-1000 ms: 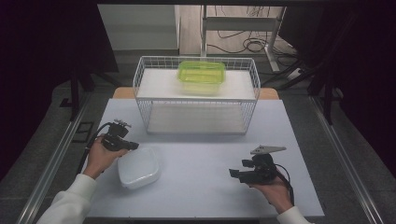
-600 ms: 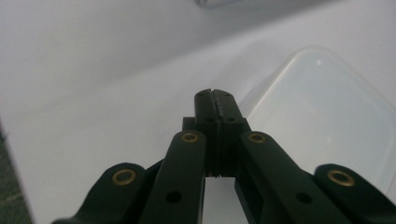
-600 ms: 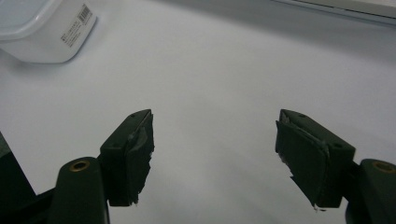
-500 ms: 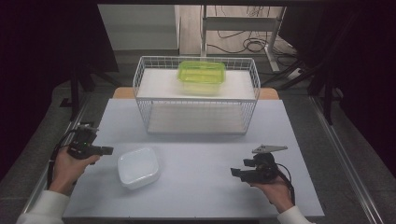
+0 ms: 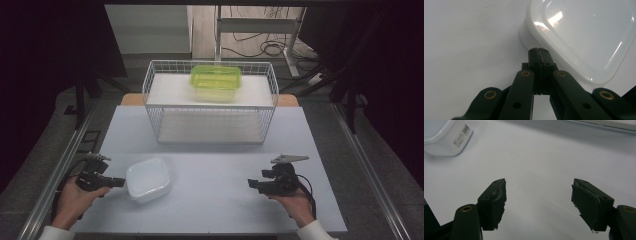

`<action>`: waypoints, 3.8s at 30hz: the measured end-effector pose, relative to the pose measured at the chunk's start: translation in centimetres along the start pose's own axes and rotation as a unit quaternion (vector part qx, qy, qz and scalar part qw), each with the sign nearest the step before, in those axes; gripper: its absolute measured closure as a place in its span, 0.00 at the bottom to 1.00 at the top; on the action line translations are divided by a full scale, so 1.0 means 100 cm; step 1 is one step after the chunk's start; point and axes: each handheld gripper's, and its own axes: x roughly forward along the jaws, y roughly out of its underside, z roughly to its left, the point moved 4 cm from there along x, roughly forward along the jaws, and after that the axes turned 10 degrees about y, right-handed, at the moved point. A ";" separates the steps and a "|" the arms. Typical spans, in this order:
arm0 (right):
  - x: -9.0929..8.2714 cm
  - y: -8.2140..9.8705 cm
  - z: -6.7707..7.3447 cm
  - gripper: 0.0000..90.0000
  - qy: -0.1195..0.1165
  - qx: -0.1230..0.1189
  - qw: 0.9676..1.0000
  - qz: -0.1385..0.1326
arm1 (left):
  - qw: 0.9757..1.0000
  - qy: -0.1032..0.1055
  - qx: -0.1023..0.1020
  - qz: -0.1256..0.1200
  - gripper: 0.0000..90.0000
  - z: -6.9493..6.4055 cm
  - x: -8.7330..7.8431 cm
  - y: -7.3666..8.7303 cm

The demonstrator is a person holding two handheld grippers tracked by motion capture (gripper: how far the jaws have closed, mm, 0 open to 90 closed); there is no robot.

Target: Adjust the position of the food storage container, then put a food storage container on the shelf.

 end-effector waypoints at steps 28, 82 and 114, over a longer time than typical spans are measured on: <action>-0.001 0.001 -0.002 0.31 -0.001 -0.001 1.000 0.003 | 0.999 0.031 0.021 0.025 1.00 -0.023 0.044 -0.034; -0.005 -0.001 -0.007 0.27 0.016 0.011 1.000 -0.022 | 0.993 0.079 0.087 0.003 0.93 -0.104 0.106 -0.083; -0.010 -0.008 -0.004 0.27 -0.037 0.068 0.996 -0.046 | 0.983 0.149 0.040 -0.103 0.34 -0.104 0.069 -0.061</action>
